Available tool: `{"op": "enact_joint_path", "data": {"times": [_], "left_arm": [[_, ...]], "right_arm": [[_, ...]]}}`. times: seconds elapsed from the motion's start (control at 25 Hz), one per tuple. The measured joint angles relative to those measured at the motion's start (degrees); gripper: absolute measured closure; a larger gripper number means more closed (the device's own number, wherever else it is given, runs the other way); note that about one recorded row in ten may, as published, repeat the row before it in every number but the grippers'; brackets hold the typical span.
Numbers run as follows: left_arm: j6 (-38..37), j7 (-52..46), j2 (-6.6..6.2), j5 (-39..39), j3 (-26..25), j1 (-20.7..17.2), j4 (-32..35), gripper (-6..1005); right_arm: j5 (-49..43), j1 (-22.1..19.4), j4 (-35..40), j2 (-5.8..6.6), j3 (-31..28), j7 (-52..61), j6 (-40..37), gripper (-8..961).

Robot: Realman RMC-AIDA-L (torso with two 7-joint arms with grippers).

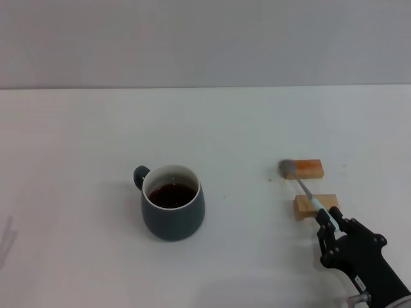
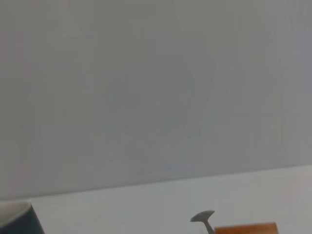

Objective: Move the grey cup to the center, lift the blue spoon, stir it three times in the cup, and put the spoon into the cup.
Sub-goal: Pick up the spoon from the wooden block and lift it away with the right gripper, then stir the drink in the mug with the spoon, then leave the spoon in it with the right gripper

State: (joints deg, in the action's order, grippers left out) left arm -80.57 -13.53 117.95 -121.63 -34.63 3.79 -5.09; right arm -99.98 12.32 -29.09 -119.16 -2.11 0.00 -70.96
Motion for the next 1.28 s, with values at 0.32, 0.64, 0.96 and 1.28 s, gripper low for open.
{"op": "enact_joint_path", "data": {"times": [0.32, 0.64, 0.96, 1.28], "left_arm": [[0.04, 0.00, 0.00, -0.01, 0.00, 0.66, 0.00, 135], [-0.11, 0.00, 0.03, -0.01, 0.00, 0.77, -0.04, 135], [0.09, 0.00, 0.09, -0.01, 0.00, 0.78, -0.02, 135], [0.32, 0.00, 0.18, -0.01, 0.07, 0.91, -0.13, 135]], "right_arm": [[-0.29, 1.81, -6.54, 2.00, 0.10, -6.46, -1.96, 790], [0.11, 5.89, -23.17, 10.78, -2.96, -11.98, 3.33, 790], [-0.37, 5.69, -46.53, 19.41, -21.55, -26.63, 31.51, 790], [-9.92, -5.53, -62.62, 8.64, -57.25, -42.59, 79.59, 790]]}}
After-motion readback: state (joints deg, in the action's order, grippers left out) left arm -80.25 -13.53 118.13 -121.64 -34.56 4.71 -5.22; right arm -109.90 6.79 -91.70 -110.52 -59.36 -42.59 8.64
